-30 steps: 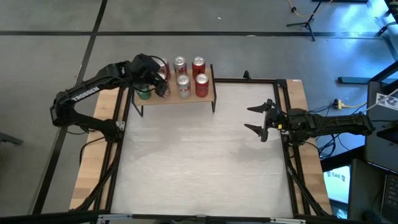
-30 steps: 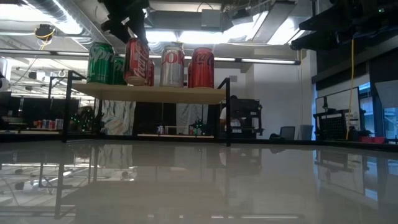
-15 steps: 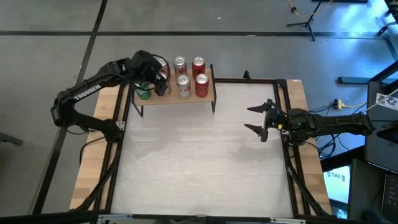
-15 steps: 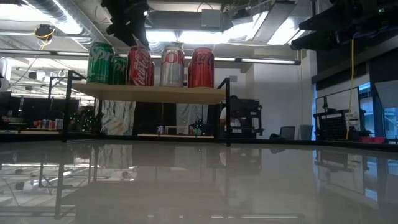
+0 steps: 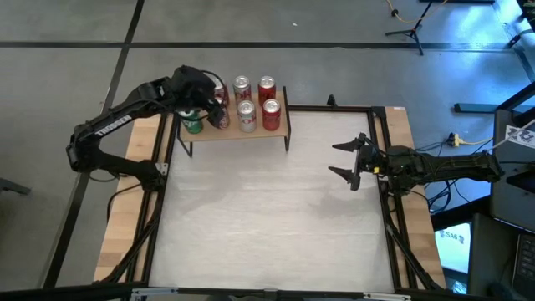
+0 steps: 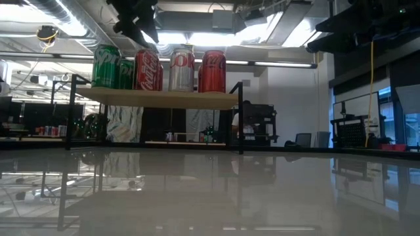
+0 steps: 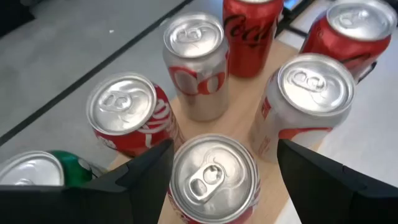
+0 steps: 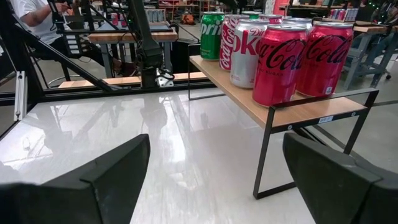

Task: Place canned beverage on shelf
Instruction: Return to Home Position

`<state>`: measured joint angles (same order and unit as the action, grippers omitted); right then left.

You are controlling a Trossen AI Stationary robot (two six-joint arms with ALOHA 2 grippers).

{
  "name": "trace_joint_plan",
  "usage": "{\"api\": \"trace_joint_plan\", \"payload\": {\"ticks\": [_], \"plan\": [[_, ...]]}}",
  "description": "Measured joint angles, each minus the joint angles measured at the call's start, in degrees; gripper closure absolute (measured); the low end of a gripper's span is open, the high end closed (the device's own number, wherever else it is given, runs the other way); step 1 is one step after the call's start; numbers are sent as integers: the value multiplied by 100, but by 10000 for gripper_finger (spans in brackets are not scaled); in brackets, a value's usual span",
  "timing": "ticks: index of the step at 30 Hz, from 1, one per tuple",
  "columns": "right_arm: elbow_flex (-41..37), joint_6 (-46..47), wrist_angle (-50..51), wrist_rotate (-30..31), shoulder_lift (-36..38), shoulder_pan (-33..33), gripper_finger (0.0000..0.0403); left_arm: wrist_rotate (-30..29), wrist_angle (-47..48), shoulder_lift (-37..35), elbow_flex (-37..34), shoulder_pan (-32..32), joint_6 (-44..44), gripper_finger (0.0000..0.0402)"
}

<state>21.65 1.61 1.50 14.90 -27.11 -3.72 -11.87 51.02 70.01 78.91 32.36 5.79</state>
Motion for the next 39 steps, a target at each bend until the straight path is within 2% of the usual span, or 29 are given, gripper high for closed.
{"api": "trace_joint_plan", "payload": {"ticks": [9, 16, 19, 22, 27, 32, 34, 39], "plan": [[0, 0, 0, -59, -2, -1, 40, -2, -151, -651, -7, -38, 1, 137], [0, -130, -166, -152, 2, -1, 51, 115, -89, -1556, -9, -501, -323, 201], [2, -194, -179, -271, 109, -1, 87, 244, -31, -1983, -147, -806, -444, 241], [9, -196, -157, -286, 277, -1, 145, 207, -170, -2500, -659, -1092, -448, 283], [9, -250, -121, -286, 701, -1, 263, 154, -1259, -3523, -2067, -1312, -510, 345], [9, -358, 285, -355, 1243, 0, 379, 439, -2312, -4387, -3383, -1331, -937, 394], [9, -336, 509, -355, 1416, -1, 394, 576, -2583, -4631, -3841, -1331, -1044, 398], [9, -173, 748, -357, 1649, 1, 383, 975, -3388, -5145, -4911, -1329, -1061, 399]]}}
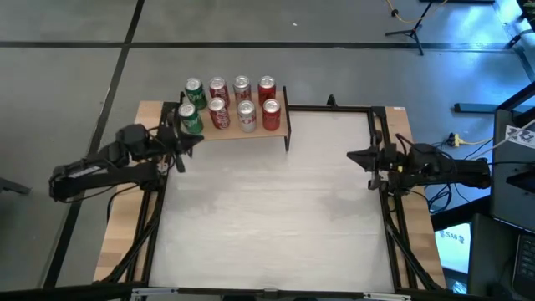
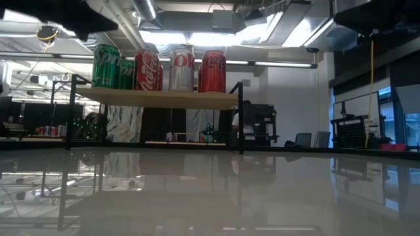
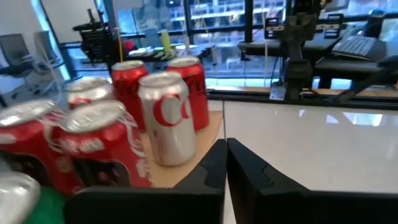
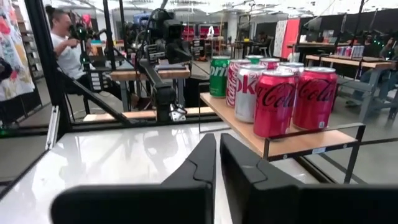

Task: Place canned beverage on shelf
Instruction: Return to Home Position

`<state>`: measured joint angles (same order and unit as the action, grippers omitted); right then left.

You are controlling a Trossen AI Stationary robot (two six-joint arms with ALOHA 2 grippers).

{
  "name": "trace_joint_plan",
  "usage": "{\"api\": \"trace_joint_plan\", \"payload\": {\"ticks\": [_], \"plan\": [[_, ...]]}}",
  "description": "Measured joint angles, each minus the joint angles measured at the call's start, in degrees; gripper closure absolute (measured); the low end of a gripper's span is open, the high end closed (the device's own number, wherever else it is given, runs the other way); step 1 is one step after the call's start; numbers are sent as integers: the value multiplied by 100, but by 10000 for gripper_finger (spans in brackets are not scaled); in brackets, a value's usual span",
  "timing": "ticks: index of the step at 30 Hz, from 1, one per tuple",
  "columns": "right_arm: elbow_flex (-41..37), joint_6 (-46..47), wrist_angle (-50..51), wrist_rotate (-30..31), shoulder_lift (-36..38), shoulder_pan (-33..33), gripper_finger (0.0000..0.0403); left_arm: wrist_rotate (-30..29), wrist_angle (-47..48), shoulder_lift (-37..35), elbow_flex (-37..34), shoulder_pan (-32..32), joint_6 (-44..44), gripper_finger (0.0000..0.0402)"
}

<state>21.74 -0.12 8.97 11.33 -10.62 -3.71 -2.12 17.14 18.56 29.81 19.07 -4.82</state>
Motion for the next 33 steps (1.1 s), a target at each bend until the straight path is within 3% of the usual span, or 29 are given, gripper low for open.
{"api": "trace_joint_plan", "payload": {"ticks": [14, 21, 26, 33], "plan": [[-2, -172, 192, -215, 1, -2, 400, -8, -2140, -515, -2016, 4, 2, 401], [-829, -138, -907, -358, 71, -2, 401, -10, -3457, -516, -2945, 22, -78, 401], [-1405, -166, -1596, -295, 131, 5, 402, 51, -3410, -516, -2938, 169, -118, 401], [-1891, -164, -1659, -290, 274, 5, 402, 374, -3148, -513, -2938, 443, -74, 401]]}}
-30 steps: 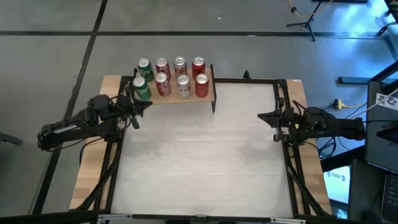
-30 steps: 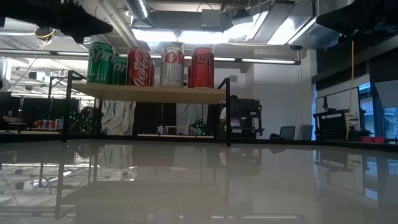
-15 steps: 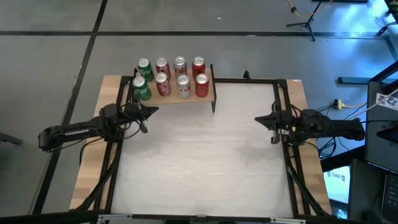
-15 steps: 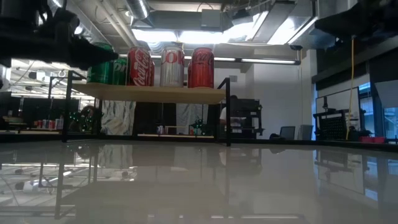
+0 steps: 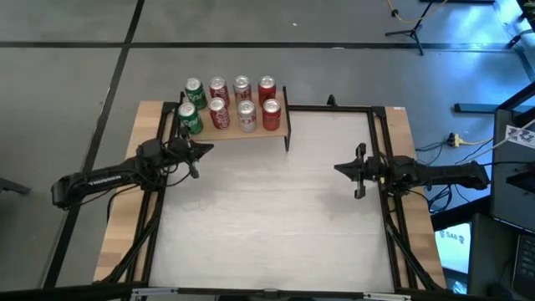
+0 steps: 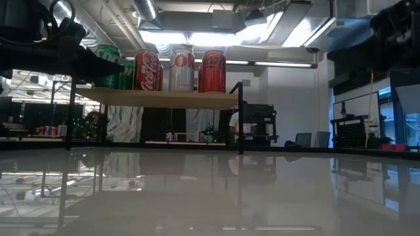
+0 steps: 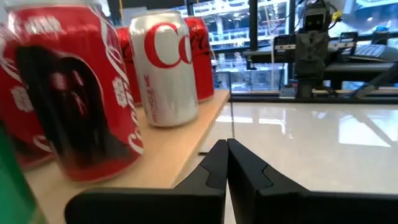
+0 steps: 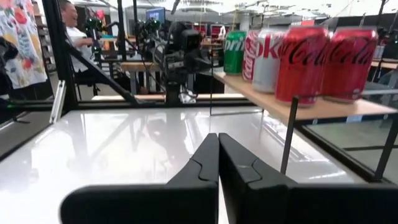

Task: Place canned beverage on shelf
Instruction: Return to Home Position

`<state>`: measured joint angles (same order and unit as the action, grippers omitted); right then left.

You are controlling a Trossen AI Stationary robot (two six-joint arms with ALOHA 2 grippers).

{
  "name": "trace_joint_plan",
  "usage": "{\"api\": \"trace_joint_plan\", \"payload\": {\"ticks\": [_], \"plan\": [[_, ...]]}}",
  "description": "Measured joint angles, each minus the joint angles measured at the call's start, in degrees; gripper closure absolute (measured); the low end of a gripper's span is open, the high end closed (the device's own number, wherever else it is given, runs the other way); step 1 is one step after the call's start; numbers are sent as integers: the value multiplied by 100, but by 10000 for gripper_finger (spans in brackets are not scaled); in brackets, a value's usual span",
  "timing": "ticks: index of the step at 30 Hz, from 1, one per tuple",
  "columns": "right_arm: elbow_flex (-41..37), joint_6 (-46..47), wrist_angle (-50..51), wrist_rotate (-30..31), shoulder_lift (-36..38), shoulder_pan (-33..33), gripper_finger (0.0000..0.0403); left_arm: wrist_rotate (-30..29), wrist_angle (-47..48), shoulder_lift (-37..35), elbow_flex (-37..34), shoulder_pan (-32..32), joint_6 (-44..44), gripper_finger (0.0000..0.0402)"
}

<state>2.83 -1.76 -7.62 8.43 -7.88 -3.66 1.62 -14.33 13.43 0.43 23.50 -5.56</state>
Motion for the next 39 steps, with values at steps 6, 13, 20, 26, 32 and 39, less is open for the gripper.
{"api": "trace_joint_plan", "payload": {"ticks": [6, 13, 20, 26, 32, 39], "plan": [[-242, 158, 60, 16, 28, 0, 402, 145, 446, 0, 0, 125, 213, 401], [-242, 149, 199, 178, 26, 0, 402, 204, 778, -7, 15, 141, 183, 402], [-240, 146, 429, 348, 25, 0, 402, 390, 1137, -15, 41, 141, 105, 401], [-238, 144, 437, 412, 26, -2, 402, 653, 1156, -15, 30, 141, -15, 401], [-238, 177, 448, 399, 26, -2, 402, 958, 1065, -15, 28, 73, 376, 401], [-238, 188, 453, 399, 26, -2, 402, 1039, 1110, -12, 21, -321, 817, 401]]}}
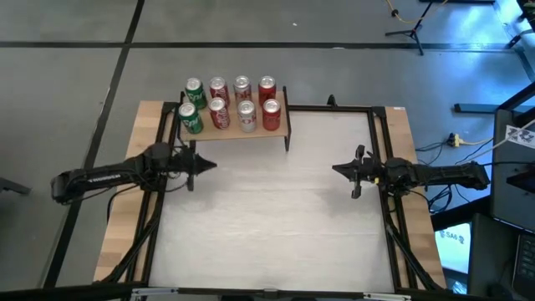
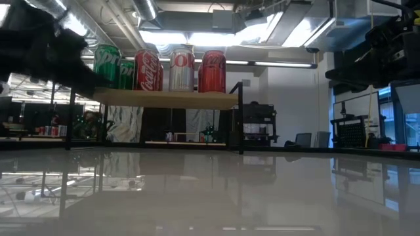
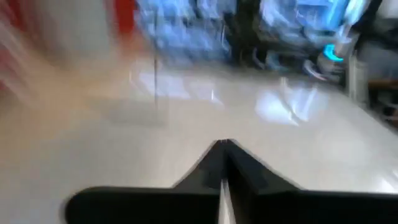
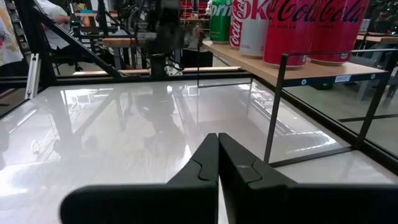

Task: Place canned beverage on shelf
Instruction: Return to Home Position

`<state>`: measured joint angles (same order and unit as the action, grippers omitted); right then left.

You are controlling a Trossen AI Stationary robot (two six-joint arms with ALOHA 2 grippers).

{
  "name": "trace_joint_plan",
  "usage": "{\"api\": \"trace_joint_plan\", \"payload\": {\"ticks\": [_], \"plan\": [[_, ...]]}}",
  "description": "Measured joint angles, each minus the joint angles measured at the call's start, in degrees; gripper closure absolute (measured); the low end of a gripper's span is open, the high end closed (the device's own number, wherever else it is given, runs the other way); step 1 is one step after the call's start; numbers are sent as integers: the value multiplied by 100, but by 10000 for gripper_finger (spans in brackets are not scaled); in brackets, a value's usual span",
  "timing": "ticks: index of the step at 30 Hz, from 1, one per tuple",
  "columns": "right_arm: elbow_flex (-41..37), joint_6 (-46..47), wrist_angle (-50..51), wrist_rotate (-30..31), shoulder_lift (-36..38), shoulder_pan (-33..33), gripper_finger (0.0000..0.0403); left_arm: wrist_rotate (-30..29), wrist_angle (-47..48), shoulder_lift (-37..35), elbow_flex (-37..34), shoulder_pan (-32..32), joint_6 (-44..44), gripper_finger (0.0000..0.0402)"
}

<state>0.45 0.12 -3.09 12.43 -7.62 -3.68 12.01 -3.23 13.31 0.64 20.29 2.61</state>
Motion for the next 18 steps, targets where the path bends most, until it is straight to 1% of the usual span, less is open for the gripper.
{"api": "trace_joint_plan", "payload": {"ticks": [2, 3, 5, 12, 18], "plan": [[0, 4, -1, -3, -2, -2, 402, -25, 205, 85, -33, -140, 227, 401], [0, 5, -4, -4, -2, -2, 402, -121, 174, 80, -36, -219, 304, 401], [0, 5, -6, -6, 1, -2, 402, -95, 169, 119, -30, -396, 374, 401], [0, 7, -22, -2, 4, -2, 402, -864, 217, 217, -32, -920, 324, 401], [0, 5, -41, -2, 4, -3, 402, -1098, 203, 213, -32, -1279, 327, 401]]}}
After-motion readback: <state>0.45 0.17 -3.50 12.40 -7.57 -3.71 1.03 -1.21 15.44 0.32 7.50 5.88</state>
